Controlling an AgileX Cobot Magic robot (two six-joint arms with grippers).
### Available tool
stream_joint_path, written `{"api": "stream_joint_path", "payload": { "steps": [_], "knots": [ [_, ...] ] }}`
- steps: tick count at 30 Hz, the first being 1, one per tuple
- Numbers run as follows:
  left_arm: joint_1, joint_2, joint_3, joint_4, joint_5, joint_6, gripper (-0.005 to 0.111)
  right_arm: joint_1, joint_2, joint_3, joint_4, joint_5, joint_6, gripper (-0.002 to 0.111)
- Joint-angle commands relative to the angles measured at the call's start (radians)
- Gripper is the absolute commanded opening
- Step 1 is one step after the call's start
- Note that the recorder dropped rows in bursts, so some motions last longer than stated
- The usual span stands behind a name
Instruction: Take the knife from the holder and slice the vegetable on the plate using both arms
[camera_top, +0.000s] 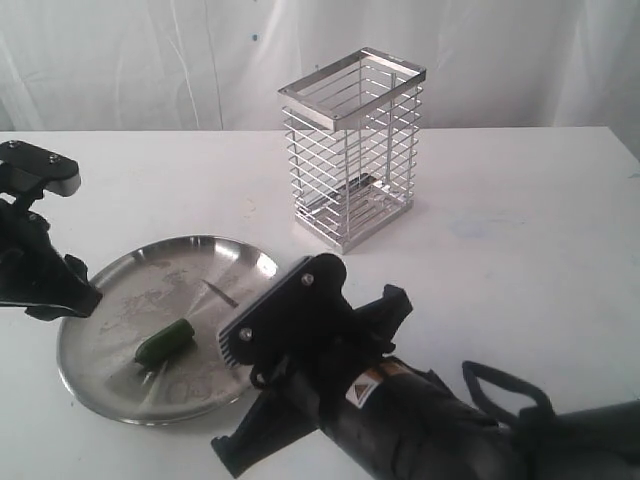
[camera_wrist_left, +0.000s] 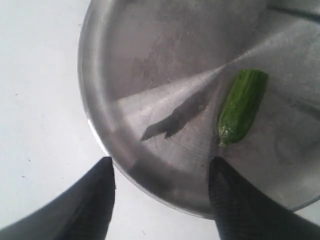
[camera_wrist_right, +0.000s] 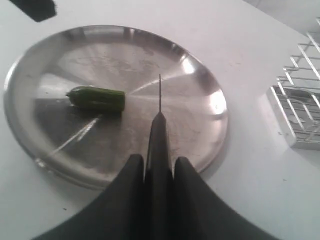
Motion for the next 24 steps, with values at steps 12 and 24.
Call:
{"api": "stream_joint_path", "payload": {
  "steps": [12,24],
  "knots": [
    [0.004,-0.010,-0.003,-0.178,-0.016,-0.032,0.059,0.055,0.118,0.031,-0.229,-0.152,0.356,0.000],
    [0.004,-0.010,-0.003,-0.190,-0.030,-0.030,0.059,0.055,0.205,0.031,-0.262,-0.227,0.461,0.000]
  ]
}}
